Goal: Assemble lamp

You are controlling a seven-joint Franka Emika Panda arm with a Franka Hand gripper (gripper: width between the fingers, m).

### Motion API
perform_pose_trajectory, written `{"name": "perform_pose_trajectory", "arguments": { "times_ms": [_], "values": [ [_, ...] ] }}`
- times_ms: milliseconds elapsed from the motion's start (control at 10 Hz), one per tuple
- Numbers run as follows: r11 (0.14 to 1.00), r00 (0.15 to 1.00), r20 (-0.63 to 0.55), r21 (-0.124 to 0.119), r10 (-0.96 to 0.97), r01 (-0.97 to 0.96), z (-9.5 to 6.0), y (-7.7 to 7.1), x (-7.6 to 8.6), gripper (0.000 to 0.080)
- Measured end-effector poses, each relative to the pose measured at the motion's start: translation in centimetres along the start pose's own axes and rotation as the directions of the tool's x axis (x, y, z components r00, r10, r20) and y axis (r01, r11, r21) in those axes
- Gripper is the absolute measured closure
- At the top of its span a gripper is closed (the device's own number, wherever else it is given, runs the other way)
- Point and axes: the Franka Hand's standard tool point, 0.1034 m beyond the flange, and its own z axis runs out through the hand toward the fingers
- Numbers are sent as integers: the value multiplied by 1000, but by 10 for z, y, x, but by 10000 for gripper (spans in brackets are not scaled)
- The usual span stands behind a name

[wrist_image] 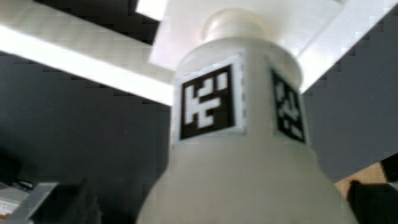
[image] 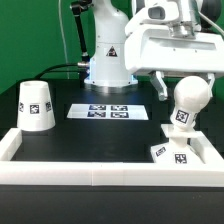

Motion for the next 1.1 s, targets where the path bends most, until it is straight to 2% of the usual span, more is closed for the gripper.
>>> {"name": "perform_pose_trajectory", "arguments": {
  "times_ms": [300, 600, 700, 800, 1100],
  "values": [
    [1000, 1000, 20, 4, 4, -4, -15, 9, 13, 101],
    [1000, 998, 60, 23, 2, -3, -12, 4, 9, 101],
    [998, 991, 136, 56, 2, -10, -8, -1, 2, 101],
    [996, 977, 214, 89, 4, -23, -6, -2, 4, 101],
    [988, 918, 395, 148, -27, -35, -6, -5, 6, 101]
  ]
}}
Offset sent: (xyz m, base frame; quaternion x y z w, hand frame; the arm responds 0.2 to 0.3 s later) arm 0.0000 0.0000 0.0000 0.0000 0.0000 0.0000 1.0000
